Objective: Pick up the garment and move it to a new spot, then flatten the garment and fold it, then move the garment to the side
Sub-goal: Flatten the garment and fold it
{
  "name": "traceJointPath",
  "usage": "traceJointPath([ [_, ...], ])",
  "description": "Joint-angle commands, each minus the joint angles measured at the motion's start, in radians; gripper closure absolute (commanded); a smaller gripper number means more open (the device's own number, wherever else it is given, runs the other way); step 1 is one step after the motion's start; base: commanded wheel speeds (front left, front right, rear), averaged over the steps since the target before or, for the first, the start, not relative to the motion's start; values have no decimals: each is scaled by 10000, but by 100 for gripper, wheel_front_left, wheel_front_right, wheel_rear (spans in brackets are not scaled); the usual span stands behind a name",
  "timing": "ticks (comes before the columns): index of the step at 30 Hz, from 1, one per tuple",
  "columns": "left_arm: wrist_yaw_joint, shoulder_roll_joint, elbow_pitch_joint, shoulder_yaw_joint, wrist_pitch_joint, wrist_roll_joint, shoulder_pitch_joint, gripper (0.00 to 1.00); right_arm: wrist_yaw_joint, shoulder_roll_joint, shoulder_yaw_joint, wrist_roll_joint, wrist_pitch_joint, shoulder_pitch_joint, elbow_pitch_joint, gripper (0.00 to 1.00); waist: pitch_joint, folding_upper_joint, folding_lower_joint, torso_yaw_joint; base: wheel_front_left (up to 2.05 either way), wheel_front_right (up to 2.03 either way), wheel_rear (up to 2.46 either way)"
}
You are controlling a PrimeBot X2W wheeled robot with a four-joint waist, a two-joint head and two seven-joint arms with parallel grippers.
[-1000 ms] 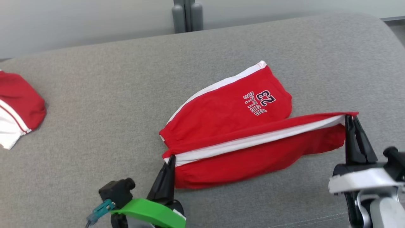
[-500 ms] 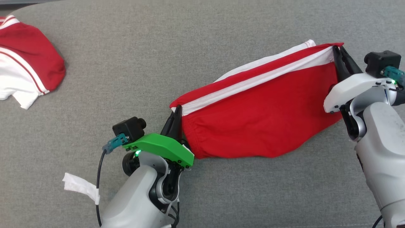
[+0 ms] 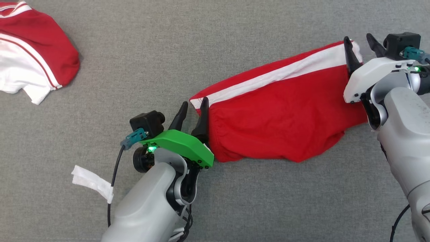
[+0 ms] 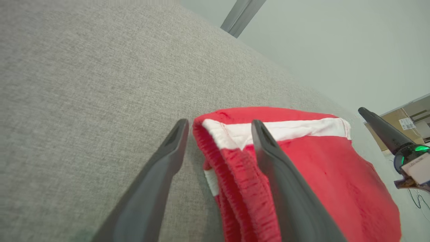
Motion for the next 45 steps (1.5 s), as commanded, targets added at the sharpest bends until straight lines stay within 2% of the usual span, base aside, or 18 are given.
traceJointPath([
  [1, -20, 100, -70, 35, -81, 279, -23, 0, -18, -110, 106, 147, -115, -116, 160, 0, -121, -1, 0, 3, 0, 0, 0],
  [10, 297, 968, -1869, 1073, -71, 2098, 1484, 0, -18, -525, 864, 691, -173, 98, 616, 0, -826, -1, 0, -9, 0, 0, 0],
  [16, 629, 1556, -3089, 1851, -64, 2974, 2652, 0, -18, -1008, 1626, 1475, 992, 647, 708, 0, -1238, -1, 0, 167, 0, 0, 0],
  [22, 874, 2135, -3656, 2357, -65, 3575, 2997, 0, -18, -1267, 2214, 2423, 2233, 1096, 566, 0, -1123, -1, 0, 417, 0, 0, 0],
  [28, 1115, 2290, -3977, 2744, -65, 3886, 3162, 0, -18, -1355, 2455, 3231, 3200, 1381, 740, 0, -1038, -1, 0, 681, 0, 0, 0],
  [33, 1075, 2218, -4026, 2878, -65, 3957, 3344, 0, -18, -1425, 2681, 3557, 3530, 1519, 797, 0, -1080, -1, 0, 768, 0, 0, 0],
  [34, 1071, 2204, -4029, 2908, -65, 3971, 3362, 0, -16, -1425, 2725, 3632, 3592, 1532, 788, 40, -1096, -1, 0, 764, 0, 0, 0],
  [36, 1075, 2182, -4044, 2968, -65, 3981, 3422, 0, -16, -1424, 2809, 3738, 3613, 1554, 762, 81, -1130, -1, 0, 738, 0, 0, 0],
  [37, 1071, 2164, -4063, 2993, -65, 3985, 3449, 0, -16, -1431, 2816, 3793, 3538, 1550, 752, 92, -1147, -1, 0, 712, 0, 0, 0],
  [38, 1062, 2140, -4079, 3007, -65, 4016, 3470, 0, -16, -1442, 2808, 3822, 3417, 1537, 759, 100, -1169, -1, 0, 672, 0, 0, 0],
  [45, 936, 2085, -3968, 3032, -66, 4166, 3542, 0, -19, -1309, 2534, 4366, 2382, 1682, 638, 100, -1513, -1, 0, 139, 0, 0, 0],
])
